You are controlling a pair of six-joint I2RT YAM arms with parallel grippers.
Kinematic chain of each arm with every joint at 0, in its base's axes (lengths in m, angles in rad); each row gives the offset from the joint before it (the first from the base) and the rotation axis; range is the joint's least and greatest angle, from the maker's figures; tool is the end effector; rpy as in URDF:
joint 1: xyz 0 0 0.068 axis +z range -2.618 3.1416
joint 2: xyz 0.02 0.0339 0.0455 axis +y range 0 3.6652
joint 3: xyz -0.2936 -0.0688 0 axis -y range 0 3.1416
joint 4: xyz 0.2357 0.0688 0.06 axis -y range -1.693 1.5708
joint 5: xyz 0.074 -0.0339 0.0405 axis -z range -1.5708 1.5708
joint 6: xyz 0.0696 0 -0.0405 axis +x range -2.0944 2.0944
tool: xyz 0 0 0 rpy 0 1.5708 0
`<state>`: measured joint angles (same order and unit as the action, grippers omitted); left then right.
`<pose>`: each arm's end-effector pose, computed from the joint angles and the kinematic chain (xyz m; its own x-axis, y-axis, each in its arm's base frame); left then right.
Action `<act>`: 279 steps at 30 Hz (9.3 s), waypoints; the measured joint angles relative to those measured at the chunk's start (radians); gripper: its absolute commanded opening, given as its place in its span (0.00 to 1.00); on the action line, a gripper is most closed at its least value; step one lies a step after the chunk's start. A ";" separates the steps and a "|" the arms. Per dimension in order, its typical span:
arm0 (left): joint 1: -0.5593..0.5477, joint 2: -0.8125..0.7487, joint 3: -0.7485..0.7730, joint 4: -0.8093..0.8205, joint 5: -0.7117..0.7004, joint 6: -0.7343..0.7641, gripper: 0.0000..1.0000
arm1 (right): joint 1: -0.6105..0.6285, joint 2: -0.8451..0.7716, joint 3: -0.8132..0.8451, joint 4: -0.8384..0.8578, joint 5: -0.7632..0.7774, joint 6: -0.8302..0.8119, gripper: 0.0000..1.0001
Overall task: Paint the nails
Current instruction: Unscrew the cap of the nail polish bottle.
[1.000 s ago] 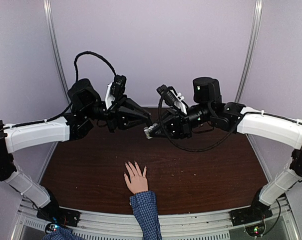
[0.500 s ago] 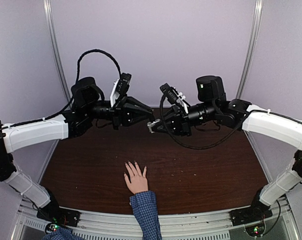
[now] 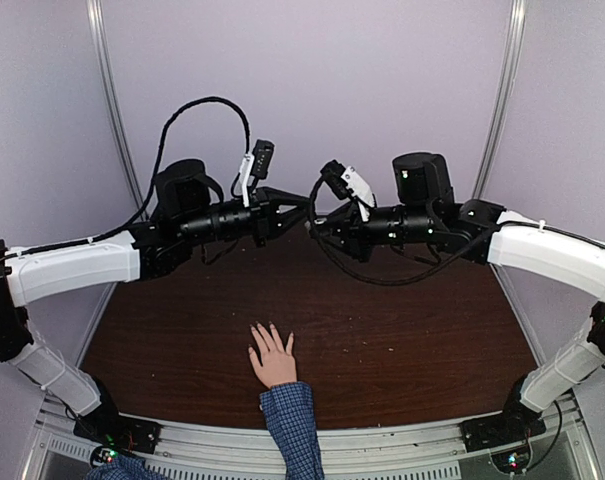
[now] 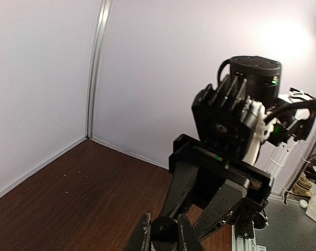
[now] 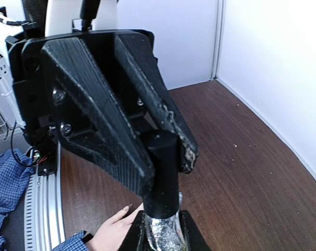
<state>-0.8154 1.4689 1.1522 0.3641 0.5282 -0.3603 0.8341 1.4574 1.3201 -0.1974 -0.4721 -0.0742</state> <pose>0.2259 -0.2911 0.3955 -0.3130 -0.1118 -0.9432 0.9228 0.1990 -0.3298 0.2163 0.2856 0.3877 -0.1498 -0.2634 -0.9530 -0.9620 0.2614 0.0790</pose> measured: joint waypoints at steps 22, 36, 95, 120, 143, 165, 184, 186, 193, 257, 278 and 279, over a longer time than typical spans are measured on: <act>-0.059 0.014 0.053 -0.165 -0.319 0.010 0.46 | 0.010 0.001 -0.031 0.005 0.234 -0.024 0.00; 0.056 -0.111 0.045 -0.249 0.229 0.242 0.65 | -0.022 0.000 -0.055 0.003 -0.287 -0.027 0.00; 0.042 -0.081 -0.036 -0.072 0.373 0.239 0.00 | -0.001 0.036 0.038 -0.106 -0.395 -0.036 0.00; -0.041 0.054 -0.046 -0.030 -0.318 -0.182 0.00 | 0.037 0.077 0.035 -0.156 0.341 -0.090 0.00; 0.079 -0.202 -0.031 -0.272 -0.110 0.045 0.73 | -0.002 0.031 -0.027 -0.163 0.092 -0.111 0.00; 0.036 -0.196 0.039 -0.710 0.327 0.566 0.56 | 0.009 0.043 -0.008 -0.223 -0.480 -0.135 0.00; -0.056 -0.126 0.086 -0.796 0.322 0.720 0.45 | 0.065 0.116 0.051 -0.337 -0.580 -0.190 0.00; -0.062 -0.122 0.088 -0.797 0.321 0.730 0.43 | 0.065 0.120 0.052 -0.339 -0.581 -0.190 0.00; -0.077 -0.121 0.088 -0.810 0.320 0.758 0.37 | 0.065 0.127 0.054 -0.350 -0.583 -0.190 0.00; -0.101 -0.099 0.101 -0.733 0.010 0.569 0.00 | 0.111 0.000 -0.042 -0.179 -0.081 -0.183 0.00; -0.021 -0.222 -0.029 -0.513 0.116 0.416 0.54 | 0.087 -0.034 -0.086 -0.116 -0.024 -0.124 0.00; -0.011 -0.241 -0.050 -0.474 0.138 0.410 0.55 | 0.083 -0.035 -0.090 -0.113 -0.037 -0.120 0.00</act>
<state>-0.8268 1.2274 1.1027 -0.1097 0.6666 0.0494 0.9169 1.4227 1.2304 -0.3099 -0.5091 -0.1940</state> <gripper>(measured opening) 0.527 0.169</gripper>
